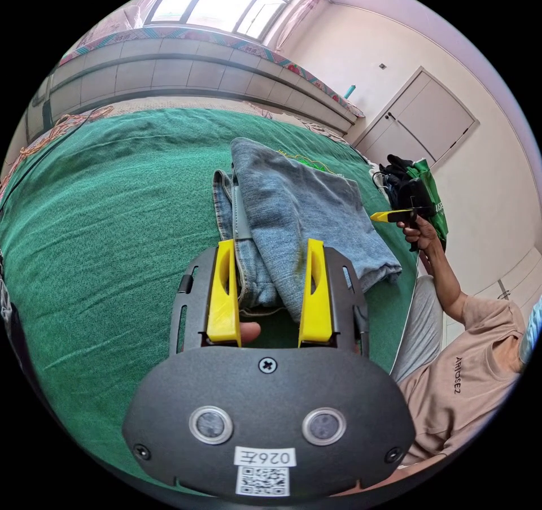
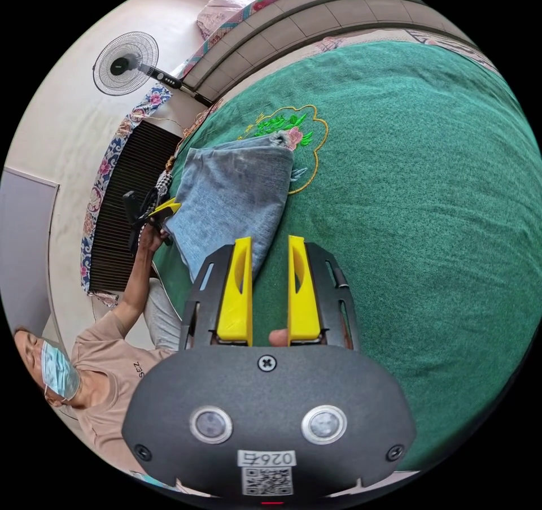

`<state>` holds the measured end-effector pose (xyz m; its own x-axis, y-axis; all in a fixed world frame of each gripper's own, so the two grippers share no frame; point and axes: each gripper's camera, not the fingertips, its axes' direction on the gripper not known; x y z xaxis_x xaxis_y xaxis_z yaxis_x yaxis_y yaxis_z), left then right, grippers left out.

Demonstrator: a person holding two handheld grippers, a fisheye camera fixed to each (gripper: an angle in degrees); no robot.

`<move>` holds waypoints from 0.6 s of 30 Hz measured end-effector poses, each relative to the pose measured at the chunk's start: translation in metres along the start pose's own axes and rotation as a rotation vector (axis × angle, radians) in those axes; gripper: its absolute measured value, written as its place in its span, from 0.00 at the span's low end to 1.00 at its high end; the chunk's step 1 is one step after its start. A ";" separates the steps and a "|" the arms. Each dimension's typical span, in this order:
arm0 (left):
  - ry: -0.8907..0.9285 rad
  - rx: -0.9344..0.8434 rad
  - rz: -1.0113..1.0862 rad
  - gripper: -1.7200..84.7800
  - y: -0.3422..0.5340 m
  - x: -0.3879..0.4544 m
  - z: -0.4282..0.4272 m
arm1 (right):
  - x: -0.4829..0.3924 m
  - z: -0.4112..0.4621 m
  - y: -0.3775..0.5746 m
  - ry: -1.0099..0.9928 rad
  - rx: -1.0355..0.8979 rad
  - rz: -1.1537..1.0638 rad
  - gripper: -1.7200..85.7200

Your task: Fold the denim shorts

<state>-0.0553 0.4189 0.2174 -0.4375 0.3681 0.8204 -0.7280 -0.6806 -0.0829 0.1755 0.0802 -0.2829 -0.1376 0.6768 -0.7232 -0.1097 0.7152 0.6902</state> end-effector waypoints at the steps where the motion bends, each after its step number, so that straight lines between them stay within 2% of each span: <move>1: 0.004 0.002 -0.004 0.22 -0.003 -0.002 -0.003 | 0.001 0.003 0.000 0.007 -0.002 -0.003 0.09; 10: 0.026 0.019 -0.044 0.22 -0.027 -0.020 -0.027 | 0.026 0.034 0.007 0.010 0.060 0.026 0.09; 14: 0.005 0.006 -0.031 0.22 -0.039 -0.015 -0.035 | 0.041 0.064 0.006 -0.064 0.133 0.042 0.09; 18: 0.034 0.012 -0.024 0.24 -0.053 -0.015 -0.049 | 0.044 0.094 0.011 -0.042 0.201 0.066 0.07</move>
<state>-0.0361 0.4800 0.1814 -0.4382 0.4055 0.8022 -0.7322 -0.6787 -0.0569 0.2606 0.1339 -0.3094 -0.0960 0.7268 -0.6801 0.0973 0.6869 0.7203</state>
